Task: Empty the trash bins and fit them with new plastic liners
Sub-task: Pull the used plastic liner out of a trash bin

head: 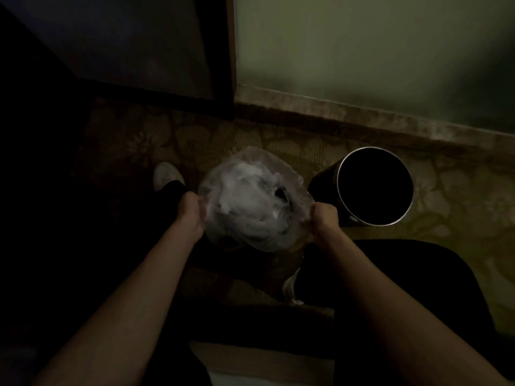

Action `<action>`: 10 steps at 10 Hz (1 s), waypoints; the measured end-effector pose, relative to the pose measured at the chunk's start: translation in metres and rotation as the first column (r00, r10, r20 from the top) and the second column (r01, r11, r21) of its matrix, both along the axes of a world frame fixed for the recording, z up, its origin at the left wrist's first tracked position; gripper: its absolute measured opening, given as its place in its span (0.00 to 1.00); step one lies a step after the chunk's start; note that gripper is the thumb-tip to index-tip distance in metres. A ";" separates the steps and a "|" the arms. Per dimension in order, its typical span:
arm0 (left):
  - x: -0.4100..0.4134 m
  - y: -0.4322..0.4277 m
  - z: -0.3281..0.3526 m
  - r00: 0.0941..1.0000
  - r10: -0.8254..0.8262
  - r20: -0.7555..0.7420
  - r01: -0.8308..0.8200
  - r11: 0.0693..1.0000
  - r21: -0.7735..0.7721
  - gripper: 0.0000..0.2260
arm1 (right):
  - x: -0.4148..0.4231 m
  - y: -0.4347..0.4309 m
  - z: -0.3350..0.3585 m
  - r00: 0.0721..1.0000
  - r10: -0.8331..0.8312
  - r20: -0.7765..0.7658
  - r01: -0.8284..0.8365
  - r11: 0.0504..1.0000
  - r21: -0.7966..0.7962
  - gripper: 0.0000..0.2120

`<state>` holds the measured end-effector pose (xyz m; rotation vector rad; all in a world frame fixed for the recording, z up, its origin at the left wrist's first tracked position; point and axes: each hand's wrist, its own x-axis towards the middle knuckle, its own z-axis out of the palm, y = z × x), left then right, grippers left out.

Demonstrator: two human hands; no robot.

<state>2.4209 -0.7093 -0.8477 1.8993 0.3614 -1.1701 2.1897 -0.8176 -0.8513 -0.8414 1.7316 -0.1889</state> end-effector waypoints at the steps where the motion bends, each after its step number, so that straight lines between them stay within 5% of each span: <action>1: -0.008 0.008 0.010 0.995 -0.018 -0.094 0.013 0.999 -0.049 0.15 | 0.003 0.009 0.003 0.996 0.084 -0.043 -0.083 0.996 0.027 0.17; 3: -0.006 0.018 0.029 0.958 -0.268 -0.103 0.267 0.963 -0.025 0.25 | 0.000 0.019 0.024 0.981 0.191 0.019 -0.191 0.970 0.150 0.33; 4: -0.001 0.029 0.037 0.928 -0.373 -0.005 0.373 0.928 -0.020 0.18 | -0.005 0.022 0.038 0.914 0.404 0.023 -0.403 0.904 0.143 0.20; 5: -0.001 0.037 0.059 0.937 -0.312 0.157 0.325 0.943 -0.068 0.04 | -0.009 0.022 0.056 0.911 0.412 0.018 -0.411 0.911 -0.048 0.10; 6: 0.008 0.042 0.088 0.905 -0.222 0.363 0.297 0.940 -0.167 0.10 | -0.013 0.017 0.082 0.933 0.349 -0.093 -0.360 0.881 -0.306 0.12; 8: 0.025 0.053 0.154 0.681 -0.220 0.698 0.443 0.883 -0.154 0.08 | -0.020 0.012 0.153 0.830 0.326 -0.453 -0.542 0.662 -0.517 0.07; 9: 0.030 0.054 0.190 0.573 -0.191 0.797 0.501 0.852 -0.155 0.09 | -0.019 0.008 0.190 0.801 0.338 -0.494 -0.581 0.638 -0.507 0.05; 10: 0.038 0.060 0.227 0.302 -0.313 0.901 0.617 0.784 0.065 0.13 | -0.024 -0.004 0.229 0.794 0.469 -0.387 -0.603 0.685 -0.408 0.07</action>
